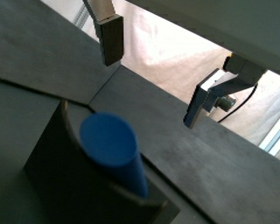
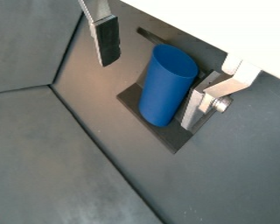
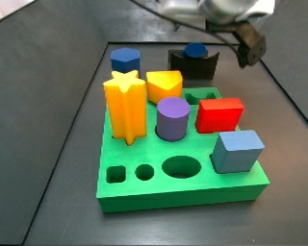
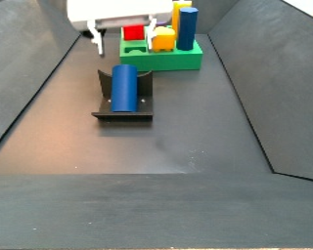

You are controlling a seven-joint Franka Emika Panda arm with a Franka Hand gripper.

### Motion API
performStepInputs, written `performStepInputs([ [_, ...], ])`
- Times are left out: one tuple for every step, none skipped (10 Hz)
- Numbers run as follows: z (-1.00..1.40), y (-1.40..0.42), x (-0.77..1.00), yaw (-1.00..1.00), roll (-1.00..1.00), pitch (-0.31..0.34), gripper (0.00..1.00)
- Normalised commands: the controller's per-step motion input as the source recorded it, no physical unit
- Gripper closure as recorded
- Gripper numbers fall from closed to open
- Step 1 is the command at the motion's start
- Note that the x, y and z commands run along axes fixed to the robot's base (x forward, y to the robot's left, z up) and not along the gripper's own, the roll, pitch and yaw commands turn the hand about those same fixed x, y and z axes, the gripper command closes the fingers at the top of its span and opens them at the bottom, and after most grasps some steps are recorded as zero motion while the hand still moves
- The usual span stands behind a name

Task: Pick up the oval object. Move up. Place the oval object on the fixture. Regrasp the oval object. Move to above the board. Insert the oval object.
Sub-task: Regrasp the oval object.

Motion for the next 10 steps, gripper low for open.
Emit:
performStepInputs([
  [-1.0, 0.04, 0.1, 0.05, 0.06, -0.09, 0.0],
  [-1.0, 0.03, 0.11, 0.03, 0.06, -0.095, 0.0],
  [-0.87, 0.02, 0.1, 0.01, 0.06, -0.09, 0.0],
  [-0.72, 0.01, 0.08, -0.01, 0.07, -0.078, 0.0],
  [-0.52, 0.01, 0.08, -0.02, 0.07, -0.06, 0.0],
  [-0.37, 0.0, 0.07, -0.02, 0.06, -0.05, 0.0],
  [-0.21, 0.0, 0.05, -0.02, 0.05, -0.021, 0.0],
  [-0.17, -0.01, 0.01, -0.03, 0.05, -0.021, 0.0],
  [-0.17, -0.01, 0.01, -0.03, 0.05, -0.021, 0.0],
  [-0.17, -0.01, 0.01, -0.03, 0.05, -0.021, 0.0],
])
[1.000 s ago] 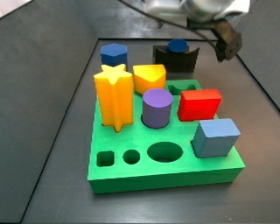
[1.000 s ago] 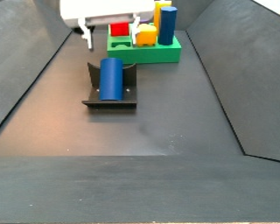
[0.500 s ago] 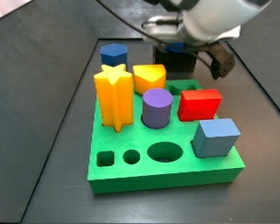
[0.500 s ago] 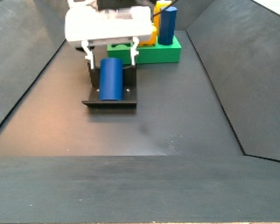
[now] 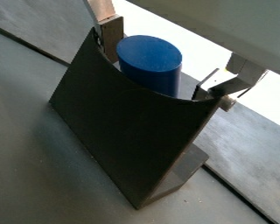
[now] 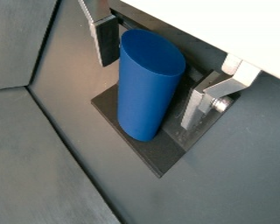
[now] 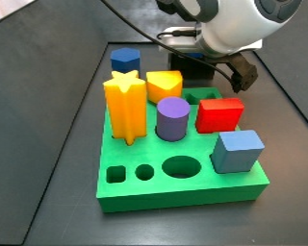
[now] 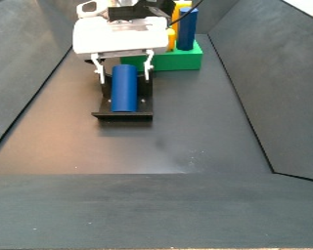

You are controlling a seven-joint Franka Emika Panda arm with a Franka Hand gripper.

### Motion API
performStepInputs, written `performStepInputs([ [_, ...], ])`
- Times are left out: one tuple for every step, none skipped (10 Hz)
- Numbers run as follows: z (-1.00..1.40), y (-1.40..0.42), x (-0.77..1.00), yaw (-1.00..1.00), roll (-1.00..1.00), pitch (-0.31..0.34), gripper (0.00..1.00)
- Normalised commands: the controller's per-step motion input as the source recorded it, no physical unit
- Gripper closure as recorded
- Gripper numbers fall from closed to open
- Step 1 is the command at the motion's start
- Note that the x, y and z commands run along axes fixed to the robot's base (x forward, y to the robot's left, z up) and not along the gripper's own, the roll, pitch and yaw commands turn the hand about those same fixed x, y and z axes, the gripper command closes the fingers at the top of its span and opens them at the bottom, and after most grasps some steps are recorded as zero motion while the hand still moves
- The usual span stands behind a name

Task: Pick up the oval object. Move up. Place the oval object on the fixture. Regrasp the oval object. Move to above the board. Insert the oval object.
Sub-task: Regrasp the oval object, then move to above the board.

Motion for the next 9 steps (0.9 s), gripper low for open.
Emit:
performStepInputs([
  [-0.17, -0.01, 0.01, -0.03, 0.05, -0.021, 0.0],
  [-0.17, -0.01, 0.01, -0.03, 0.05, -0.021, 0.0],
  [0.0, 0.0, 0.0, 0.0, 0.0, 0.0, 1.0],
  [1.0, -0.22, -0.12, -0.16, 0.15, -0.125, 1.0],
  [1.0, -0.22, -0.12, -0.16, 0.14, -0.124, 1.0],
  [1.0, -0.2, -0.12, -0.16, 0.11, -0.106, 1.0],
  [1.0, -0.19, -0.12, -0.16, 0.08, -0.08, 1.0],
  [1.0, -0.19, -0.12, -0.16, 0.05, -0.045, 1.0],
  [1.0, -0.18, -0.12, -0.16, 0.03, 0.017, 1.0],
])
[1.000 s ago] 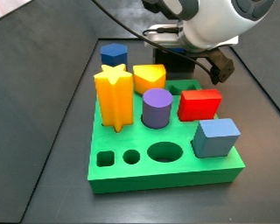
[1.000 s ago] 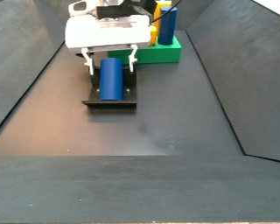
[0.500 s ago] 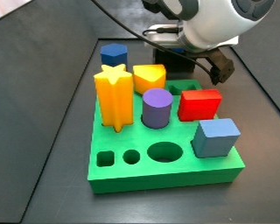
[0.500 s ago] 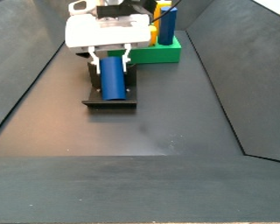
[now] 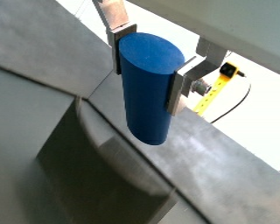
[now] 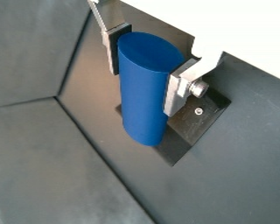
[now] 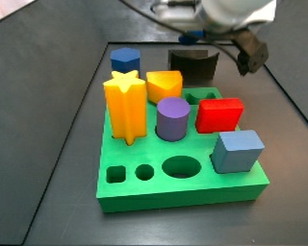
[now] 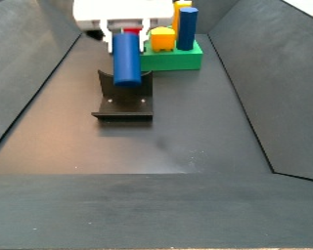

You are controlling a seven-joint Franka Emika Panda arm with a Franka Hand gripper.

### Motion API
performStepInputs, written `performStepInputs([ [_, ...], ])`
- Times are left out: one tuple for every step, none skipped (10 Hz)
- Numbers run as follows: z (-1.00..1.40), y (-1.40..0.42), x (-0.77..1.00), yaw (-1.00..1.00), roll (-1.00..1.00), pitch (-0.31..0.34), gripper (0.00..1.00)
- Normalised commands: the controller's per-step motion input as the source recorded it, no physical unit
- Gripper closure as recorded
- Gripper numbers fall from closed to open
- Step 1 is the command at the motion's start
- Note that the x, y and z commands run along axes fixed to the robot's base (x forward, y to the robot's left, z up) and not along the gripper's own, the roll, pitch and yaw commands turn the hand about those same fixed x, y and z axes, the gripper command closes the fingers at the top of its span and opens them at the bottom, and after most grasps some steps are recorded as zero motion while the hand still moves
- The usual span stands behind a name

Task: Pick up the oval object. Move up. Place the oval object on the fixture. Regrasp the oval object. Move to above the board. Insert the oval object.
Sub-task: Move to above the board.

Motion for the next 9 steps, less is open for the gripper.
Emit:
performStepInputs([
  [1.0, -0.17, -0.11, -0.15, 0.02, 0.063, 1.0],
  [1.0, -0.16, -0.11, -0.11, -0.01, 0.116, 1.0],
  [1.0, -0.15, -0.11, -0.08, -0.02, 0.142, 1.0],
  [1.0, -0.14, -0.11, -0.04, -0.04, 0.158, 1.0],
  [1.0, -0.13, -0.11, 0.01, -0.05, 0.166, 1.0],
  [1.0, -0.12, -0.1, 0.05, -0.06, 0.157, 1.0],
  [1.0, -0.1, -0.09, 0.09, -0.05, 0.132, 1.0],
  [1.0, -0.1, -0.09, 0.1, -0.05, 0.117, 1.0],
  [1.0, -0.09, -0.07, 0.12, -0.04, 0.095, 1.0],
])
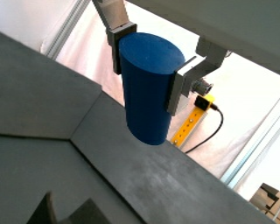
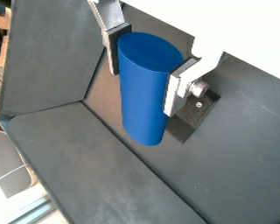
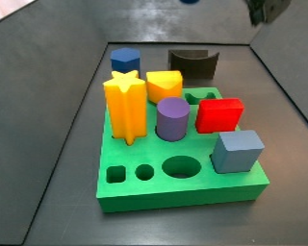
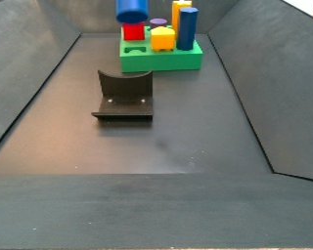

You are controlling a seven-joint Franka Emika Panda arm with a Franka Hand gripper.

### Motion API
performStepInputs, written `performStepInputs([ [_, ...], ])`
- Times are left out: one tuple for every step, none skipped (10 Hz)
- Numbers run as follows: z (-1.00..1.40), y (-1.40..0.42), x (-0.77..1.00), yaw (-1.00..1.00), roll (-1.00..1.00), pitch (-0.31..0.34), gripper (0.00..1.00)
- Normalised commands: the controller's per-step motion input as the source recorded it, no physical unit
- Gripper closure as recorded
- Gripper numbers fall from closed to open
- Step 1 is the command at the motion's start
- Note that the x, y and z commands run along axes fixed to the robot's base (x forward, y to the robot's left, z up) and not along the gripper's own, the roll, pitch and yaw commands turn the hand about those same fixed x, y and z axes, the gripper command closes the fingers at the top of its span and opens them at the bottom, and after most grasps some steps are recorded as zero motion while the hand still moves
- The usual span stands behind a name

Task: Pick up the oval object. Move up. Place the oval object on the fixture. Regrasp the oval object. Move to above the board. Insert the oval object.
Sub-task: Move to above the board.

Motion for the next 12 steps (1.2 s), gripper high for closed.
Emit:
performStepInputs([
  [1.0, -0.08, -0.06, 0.12, -0.04, 0.086, 1.0],
  [0.73, -0.05, -0.02, 0.11, -0.03, 0.068, 1.0],
  [0.62, -0.04, -0.01, 0.11, -0.03, 0.065, 1.0],
  [0.33, -0.03, 0.0, 0.1, -0.03, 0.055, 1.0],
  [0.21, -0.02, 0.01, 0.1, -0.03, 0.045, 1.0],
  [0.19, -1.0, -0.48, -0.04, -1.0, -0.021, 1.0],
  [0.19, -1.0, -0.47, -0.04, -1.0, -0.023, 1.0],
  [0.21, -1.0, -0.51, -0.04, -1.0, -0.038, 1.0],
  [0.2, -1.0, -0.52, -0.04, -1.0, -0.041, 1.0],
  [0.21, -1.0, -0.54, -0.05, -1.0, -0.045, 1.0],
  [0.21, -1.0, -0.57, -0.05, -1.0, -0.045, 1.0],
  [0.19, -0.87, -0.54, -0.06, -1.0, -0.048, 1.0],
])
